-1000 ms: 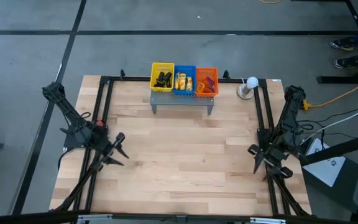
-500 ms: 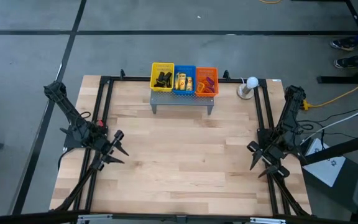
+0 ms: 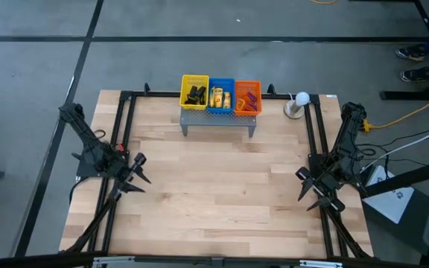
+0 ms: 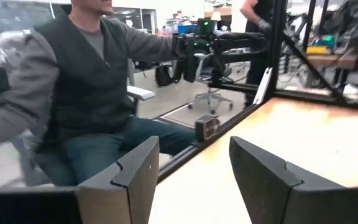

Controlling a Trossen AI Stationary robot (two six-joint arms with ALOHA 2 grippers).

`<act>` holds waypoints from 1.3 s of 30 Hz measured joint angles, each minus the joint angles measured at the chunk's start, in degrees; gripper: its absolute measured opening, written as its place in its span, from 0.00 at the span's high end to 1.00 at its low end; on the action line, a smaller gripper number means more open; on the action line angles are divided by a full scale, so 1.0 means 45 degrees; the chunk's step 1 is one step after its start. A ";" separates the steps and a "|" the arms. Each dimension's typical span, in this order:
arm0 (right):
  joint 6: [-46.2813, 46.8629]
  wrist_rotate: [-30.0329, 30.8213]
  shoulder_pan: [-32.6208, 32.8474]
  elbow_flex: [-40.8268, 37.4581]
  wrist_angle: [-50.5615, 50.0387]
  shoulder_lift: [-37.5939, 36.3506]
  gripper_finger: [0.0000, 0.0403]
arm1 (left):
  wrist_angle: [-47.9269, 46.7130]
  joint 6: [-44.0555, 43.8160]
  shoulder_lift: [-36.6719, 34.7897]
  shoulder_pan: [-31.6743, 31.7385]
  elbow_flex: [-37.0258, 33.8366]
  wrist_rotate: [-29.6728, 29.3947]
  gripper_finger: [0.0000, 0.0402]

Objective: Pick & Place Office Desk Supplies
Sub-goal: Return to Home Position

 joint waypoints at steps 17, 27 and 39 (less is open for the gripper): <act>0.1089 -0.0661 -0.0005 0.0005 -0.0008 0.0024 0.51 | 0.0456 -0.0107 -0.0923 0.0059 0.0009 -0.0191 0.62; 0.1084 -0.0661 -0.0005 0.0005 -0.0010 0.0024 0.51 | 0.0359 -0.0107 -0.0903 0.0059 0.0009 -0.0214 0.62; 0.1084 -0.0661 -0.0005 0.0005 -0.0010 0.0024 0.51 | 0.0314 -0.0107 -0.0899 0.0059 0.0009 -0.0209 0.62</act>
